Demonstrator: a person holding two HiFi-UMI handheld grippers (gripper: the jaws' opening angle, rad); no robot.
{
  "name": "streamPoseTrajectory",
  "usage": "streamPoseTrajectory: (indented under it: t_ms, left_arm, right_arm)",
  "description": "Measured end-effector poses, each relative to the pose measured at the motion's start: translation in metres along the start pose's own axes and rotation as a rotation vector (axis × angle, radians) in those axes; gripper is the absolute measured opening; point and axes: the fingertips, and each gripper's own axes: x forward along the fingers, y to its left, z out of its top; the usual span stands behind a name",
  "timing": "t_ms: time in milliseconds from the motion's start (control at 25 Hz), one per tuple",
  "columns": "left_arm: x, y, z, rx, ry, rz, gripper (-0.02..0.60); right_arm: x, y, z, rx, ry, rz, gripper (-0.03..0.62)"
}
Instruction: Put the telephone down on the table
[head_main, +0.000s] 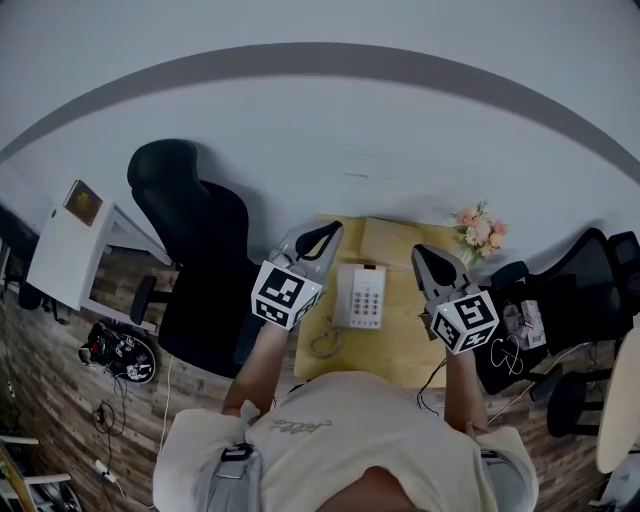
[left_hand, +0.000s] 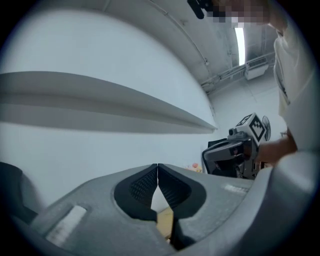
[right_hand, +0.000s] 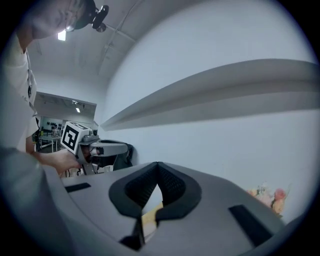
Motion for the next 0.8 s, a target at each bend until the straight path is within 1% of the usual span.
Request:
streamPoseTrajectory:
  t_ms: [80,200,320,400,520,680,800]
  left_arm:
    - [-0.001,-0.003,0.003,0.002,-0.001,-0.011,0.018]
    - [-0.003,-0.004,0.006,-0.002,0.000,-0.008,0.018]
    - [-0.005,0.000,0.009,-0.065,-0.026,-0.007,0.018]
    - [-0.006,0.002,0.013,-0.085,-0.043,0.003,0.018]
    - [-0.010,0.003,0.015,-0.068,-0.043,0.023,0.018]
    - [-0.016,0.003,0.011,-0.042,-0.025,0.044,0.018]
    - [-0.017,0.001,0.016,-0.049,-0.038,0.044,0.018]
  right_arm:
    - [-0.002,0.000,0.007,-0.008,-0.015,-0.008,0.002]
    - [-0.007,-0.001,0.014,-0.010,-0.032,-0.024,0.002]
    - [-0.011,-0.001,0.022,-0.015,-0.050,-0.035,0.002]
    - [-0.013,-0.001,0.027,-0.036,-0.054,-0.048,0.002]
    - [-0.016,-0.001,0.032,-0.056,-0.061,-0.068,0.002]
    - [-0.022,0.001,0.031,-0.055,-0.066,-0.082,0.002]
    - [-0.026,0.001,0.032,-0.055,-0.069,-0.086,0.002]
